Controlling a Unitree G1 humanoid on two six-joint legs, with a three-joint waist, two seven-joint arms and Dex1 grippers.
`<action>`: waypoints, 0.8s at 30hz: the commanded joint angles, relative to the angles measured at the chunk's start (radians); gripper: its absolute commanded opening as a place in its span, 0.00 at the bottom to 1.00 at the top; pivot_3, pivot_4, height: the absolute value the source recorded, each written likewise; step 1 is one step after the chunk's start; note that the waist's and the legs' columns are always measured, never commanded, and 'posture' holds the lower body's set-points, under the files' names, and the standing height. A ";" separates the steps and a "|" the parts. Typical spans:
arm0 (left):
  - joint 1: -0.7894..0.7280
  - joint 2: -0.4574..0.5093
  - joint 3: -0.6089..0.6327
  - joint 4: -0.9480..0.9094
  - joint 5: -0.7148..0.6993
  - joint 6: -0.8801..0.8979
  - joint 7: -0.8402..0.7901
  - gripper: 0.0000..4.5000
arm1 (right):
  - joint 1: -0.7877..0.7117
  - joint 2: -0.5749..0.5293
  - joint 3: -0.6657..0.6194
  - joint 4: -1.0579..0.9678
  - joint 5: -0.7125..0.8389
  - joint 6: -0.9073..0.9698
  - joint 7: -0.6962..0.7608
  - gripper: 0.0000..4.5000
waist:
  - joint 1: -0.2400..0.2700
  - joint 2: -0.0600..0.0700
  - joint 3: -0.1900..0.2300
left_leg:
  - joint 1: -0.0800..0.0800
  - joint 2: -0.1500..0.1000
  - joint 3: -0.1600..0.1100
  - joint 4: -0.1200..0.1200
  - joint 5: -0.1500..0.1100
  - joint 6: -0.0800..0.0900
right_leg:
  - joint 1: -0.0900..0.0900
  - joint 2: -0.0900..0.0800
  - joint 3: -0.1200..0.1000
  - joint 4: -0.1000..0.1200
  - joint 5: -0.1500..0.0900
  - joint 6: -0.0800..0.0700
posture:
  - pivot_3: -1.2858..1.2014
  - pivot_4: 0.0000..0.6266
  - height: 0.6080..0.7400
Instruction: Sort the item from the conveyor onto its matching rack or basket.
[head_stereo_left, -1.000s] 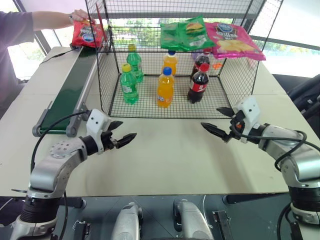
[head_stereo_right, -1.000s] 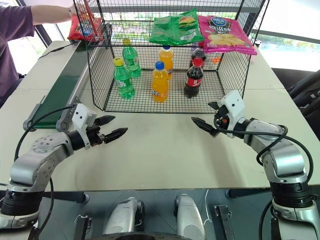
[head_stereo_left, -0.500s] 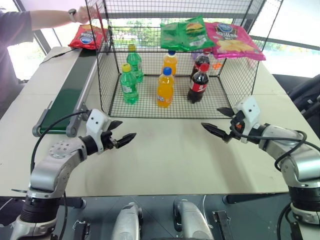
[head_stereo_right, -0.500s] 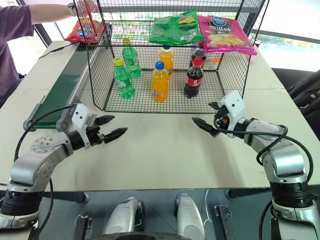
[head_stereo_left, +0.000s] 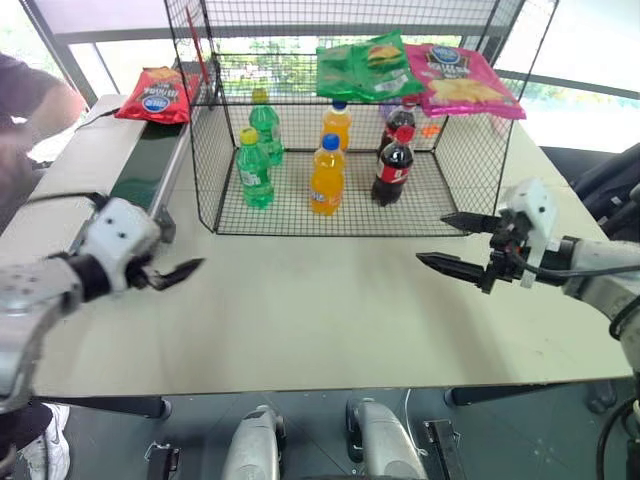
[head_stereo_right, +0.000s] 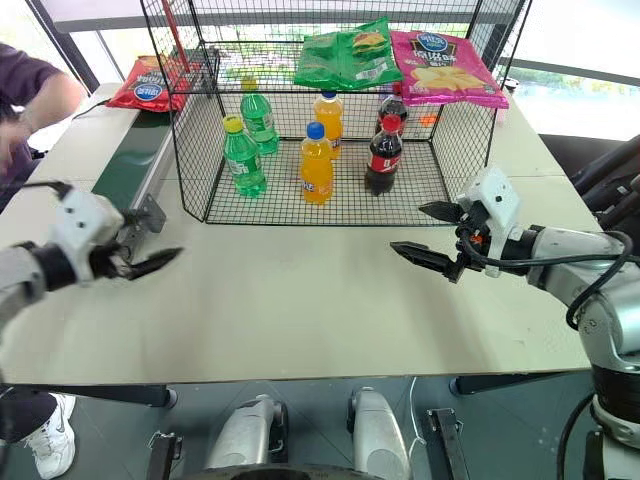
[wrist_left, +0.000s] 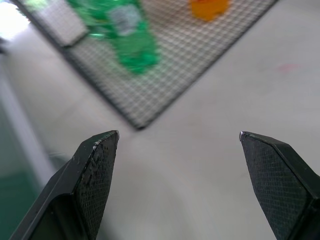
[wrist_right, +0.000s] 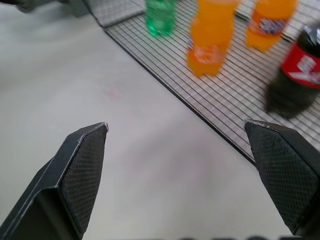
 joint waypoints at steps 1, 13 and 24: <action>0.080 0.057 0.074 0.025 0.116 -0.117 -0.031 0.90 | -0.070 0.005 0.031 -0.033 0.036 0.012 -0.001 1.00 | -0.001 0.000 0.000 | 0.000 0.000 0.001 0.000 0.000 0.000 | -0.001 -0.001 0.000 0.000 0.000 0.000 | 0.52 0.24 1.00; 0.111 0.156 0.103 0.340 0.486 -0.593 0.148 0.90 | -0.119 0.030 0.098 -0.029 0.047 0.011 -0.005 1.00 | 0.002 0.000 0.000 | -0.009 0.001 0.005 -0.003 0.000 0.000 | -0.011 -0.003 0.000 -0.001 0.001 -0.002 | 0.52 0.24 1.00; -0.190 0.175 -0.237 0.606 0.720 -0.752 0.280 0.90 | -0.119 0.115 0.114 -0.151 0.094 0.063 -0.131 1.00 | 0.003 0.001 0.000 | -0.010 0.001 0.008 -0.002 0.000 0.000 | -0.012 -0.003 0.000 0.001 0.002 -0.001 | 0.52 0.24 1.00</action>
